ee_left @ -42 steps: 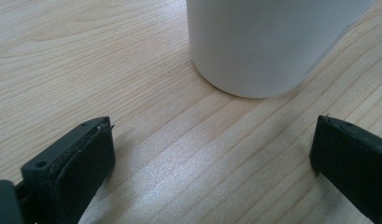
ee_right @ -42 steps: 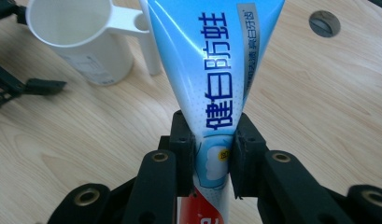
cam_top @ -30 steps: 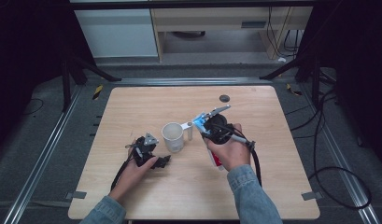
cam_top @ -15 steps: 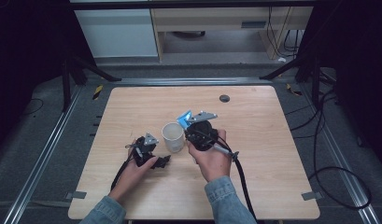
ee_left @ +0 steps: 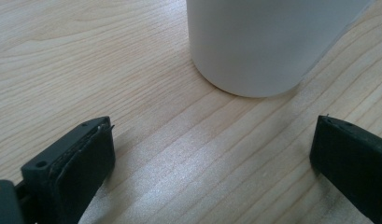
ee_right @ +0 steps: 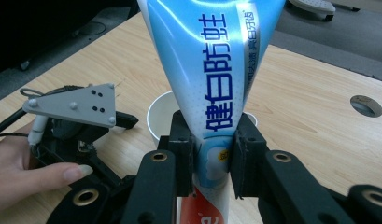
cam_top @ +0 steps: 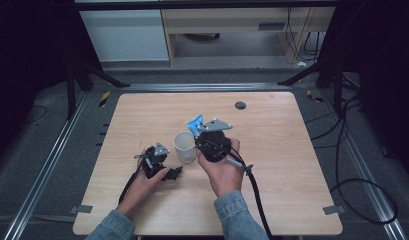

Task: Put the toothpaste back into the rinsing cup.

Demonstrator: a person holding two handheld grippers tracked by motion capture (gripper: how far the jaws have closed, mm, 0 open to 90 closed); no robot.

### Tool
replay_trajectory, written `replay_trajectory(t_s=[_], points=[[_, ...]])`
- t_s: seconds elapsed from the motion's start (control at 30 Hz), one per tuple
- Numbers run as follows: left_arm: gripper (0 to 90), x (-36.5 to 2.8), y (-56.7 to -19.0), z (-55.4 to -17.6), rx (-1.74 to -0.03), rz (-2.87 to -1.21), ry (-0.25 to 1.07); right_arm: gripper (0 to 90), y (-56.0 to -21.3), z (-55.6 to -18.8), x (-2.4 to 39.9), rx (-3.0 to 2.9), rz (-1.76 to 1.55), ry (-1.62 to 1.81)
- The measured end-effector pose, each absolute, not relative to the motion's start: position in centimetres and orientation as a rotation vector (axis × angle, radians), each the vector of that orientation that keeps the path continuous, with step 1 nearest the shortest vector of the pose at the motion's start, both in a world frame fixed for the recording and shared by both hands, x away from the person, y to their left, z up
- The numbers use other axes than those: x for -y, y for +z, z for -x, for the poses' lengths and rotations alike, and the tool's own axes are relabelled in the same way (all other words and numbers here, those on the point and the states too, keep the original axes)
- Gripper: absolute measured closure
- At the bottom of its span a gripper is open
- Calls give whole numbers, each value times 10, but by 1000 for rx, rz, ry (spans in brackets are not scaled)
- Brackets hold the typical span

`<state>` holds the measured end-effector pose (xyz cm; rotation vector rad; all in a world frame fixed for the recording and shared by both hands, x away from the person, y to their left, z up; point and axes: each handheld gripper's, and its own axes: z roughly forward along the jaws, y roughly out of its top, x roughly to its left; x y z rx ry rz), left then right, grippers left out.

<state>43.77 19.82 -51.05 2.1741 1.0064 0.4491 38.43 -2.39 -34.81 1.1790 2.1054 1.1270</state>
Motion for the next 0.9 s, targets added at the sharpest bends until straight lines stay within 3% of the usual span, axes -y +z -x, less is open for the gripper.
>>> replay_trajectory(t_s=[0.9], points=[[0, -198, -510, -438, -1008, -2174, 447, 733, -319, -402, 7, -1935, -1102, 1283]])
